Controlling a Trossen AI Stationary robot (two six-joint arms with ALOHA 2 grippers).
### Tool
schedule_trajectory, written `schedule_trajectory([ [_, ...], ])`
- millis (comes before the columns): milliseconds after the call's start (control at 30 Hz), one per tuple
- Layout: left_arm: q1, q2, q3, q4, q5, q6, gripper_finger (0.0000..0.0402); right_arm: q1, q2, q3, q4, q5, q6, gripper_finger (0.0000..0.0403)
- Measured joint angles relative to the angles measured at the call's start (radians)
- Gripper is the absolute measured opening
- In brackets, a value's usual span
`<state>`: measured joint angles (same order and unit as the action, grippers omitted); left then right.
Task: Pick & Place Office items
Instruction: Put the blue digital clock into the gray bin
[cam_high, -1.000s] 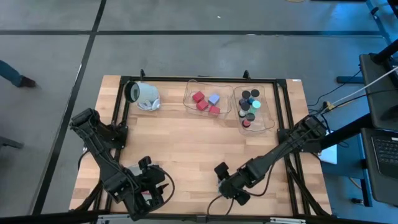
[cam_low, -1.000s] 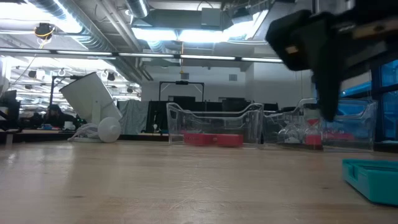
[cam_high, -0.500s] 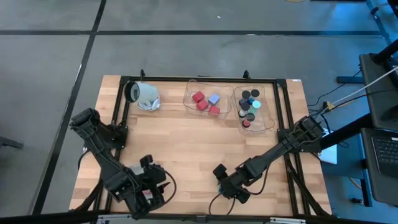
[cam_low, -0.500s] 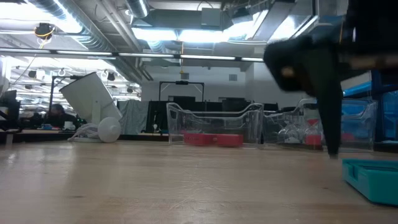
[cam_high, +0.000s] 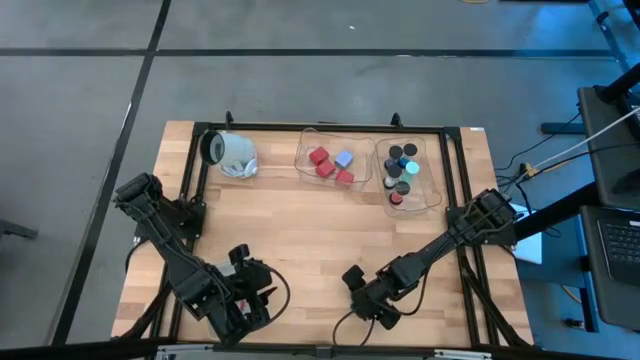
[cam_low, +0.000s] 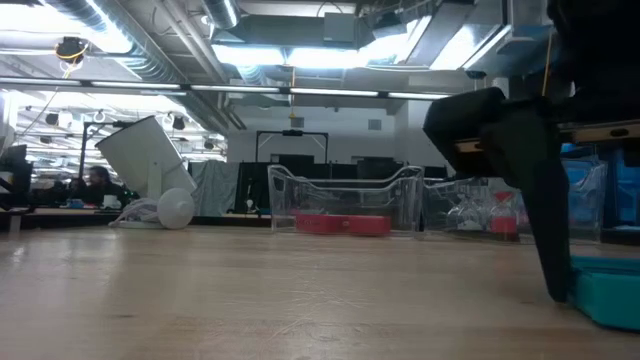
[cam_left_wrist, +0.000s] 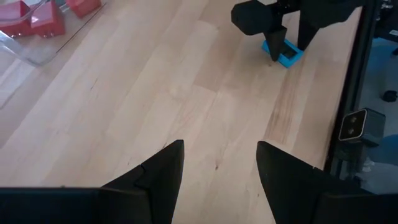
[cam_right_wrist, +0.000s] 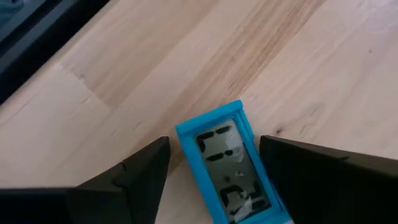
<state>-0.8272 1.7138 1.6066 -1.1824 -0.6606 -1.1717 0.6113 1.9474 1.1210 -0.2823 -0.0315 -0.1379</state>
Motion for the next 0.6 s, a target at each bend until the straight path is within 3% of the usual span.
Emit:
schedule_trajectory([
  [300, -0.001, 0.0, 0.0, 0.0, -0.003, 0.023, 0.0198, -0.001, 0.005, 0.009, 0.027, 0.017, 0.201, 0.0143],
  [500, -0.001, 0.0, 0.0, 0.0, -0.025, 0.028, 0.0198, -0.008, -0.012, 0.074, -0.045, 0.028, 0.349, 0.0144],
  [600, -0.001, 0.0, 0.0, 0.001, -0.04, 0.048, 0.0198, -0.007, -0.057, 0.121, -0.091, 0.083, 0.365, 0.0144],
])
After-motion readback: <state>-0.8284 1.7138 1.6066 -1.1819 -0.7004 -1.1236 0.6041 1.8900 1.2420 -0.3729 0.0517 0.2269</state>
